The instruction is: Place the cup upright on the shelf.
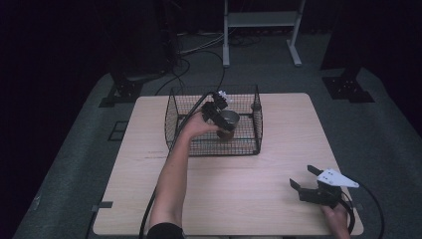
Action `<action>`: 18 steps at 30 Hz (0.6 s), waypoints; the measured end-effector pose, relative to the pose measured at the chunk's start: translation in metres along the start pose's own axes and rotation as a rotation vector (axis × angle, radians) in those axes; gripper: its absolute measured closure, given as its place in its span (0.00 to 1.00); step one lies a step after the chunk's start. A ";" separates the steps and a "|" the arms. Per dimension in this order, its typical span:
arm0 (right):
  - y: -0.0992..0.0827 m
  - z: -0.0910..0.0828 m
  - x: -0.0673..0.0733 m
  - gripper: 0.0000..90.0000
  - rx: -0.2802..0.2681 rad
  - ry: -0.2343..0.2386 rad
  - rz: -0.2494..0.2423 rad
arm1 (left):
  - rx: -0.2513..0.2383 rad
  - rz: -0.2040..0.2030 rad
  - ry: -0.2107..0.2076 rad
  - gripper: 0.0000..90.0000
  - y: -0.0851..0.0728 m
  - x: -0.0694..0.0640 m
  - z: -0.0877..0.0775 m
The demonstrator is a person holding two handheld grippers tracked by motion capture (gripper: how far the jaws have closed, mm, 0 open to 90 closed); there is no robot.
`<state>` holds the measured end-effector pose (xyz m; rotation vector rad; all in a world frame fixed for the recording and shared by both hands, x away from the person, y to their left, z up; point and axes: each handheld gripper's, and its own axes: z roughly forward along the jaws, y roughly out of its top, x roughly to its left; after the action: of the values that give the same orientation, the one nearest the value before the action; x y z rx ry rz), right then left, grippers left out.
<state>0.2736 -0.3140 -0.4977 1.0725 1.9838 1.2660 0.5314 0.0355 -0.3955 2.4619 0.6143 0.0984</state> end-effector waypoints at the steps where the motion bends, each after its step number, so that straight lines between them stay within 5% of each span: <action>1: 0.000 0.000 0.000 0.15 -0.002 -0.002 0.001 | 0.014 0.003 -0.004 0.20 -0.002 0.001 0.003; 18: 0.000 0.000 -0.001 0.15 -0.003 -0.004 0.004 | 0.046 -0.010 -0.019 0.20 -0.009 0.006 0.019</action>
<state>0.2739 -0.3145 -0.4977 1.0771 1.9770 1.2678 0.5364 0.0346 -0.4167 2.5008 0.6273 0.0579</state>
